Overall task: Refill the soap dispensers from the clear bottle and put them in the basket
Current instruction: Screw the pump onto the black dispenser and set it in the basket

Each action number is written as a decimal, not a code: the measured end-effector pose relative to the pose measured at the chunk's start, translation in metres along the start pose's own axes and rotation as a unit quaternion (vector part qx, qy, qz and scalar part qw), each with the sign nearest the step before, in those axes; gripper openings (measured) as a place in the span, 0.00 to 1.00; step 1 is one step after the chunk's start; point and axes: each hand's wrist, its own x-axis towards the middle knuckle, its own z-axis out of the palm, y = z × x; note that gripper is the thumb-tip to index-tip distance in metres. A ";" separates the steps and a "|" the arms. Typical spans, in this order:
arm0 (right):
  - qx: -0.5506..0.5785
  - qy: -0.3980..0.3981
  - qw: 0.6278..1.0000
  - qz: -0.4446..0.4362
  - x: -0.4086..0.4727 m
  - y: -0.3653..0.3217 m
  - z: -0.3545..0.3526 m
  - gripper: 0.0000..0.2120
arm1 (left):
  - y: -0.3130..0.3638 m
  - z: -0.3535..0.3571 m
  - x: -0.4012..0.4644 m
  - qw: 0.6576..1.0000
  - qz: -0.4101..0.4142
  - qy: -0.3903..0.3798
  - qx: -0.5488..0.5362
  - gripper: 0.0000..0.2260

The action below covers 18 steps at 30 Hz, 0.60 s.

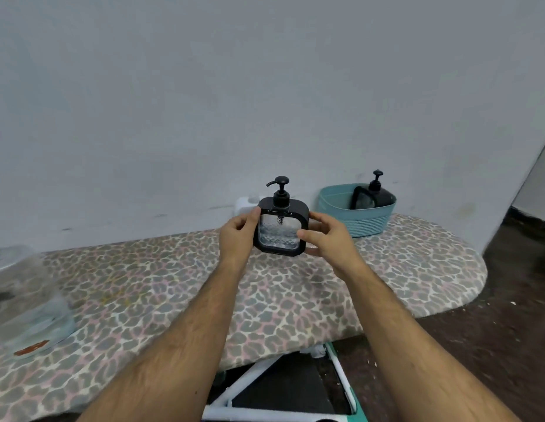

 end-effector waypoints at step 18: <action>-0.097 0.159 0.979 -0.078 0.084 -0.027 -0.119 0.12 | -0.001 0.183 0.103 0.996 0.030 -0.081 0.016 0.19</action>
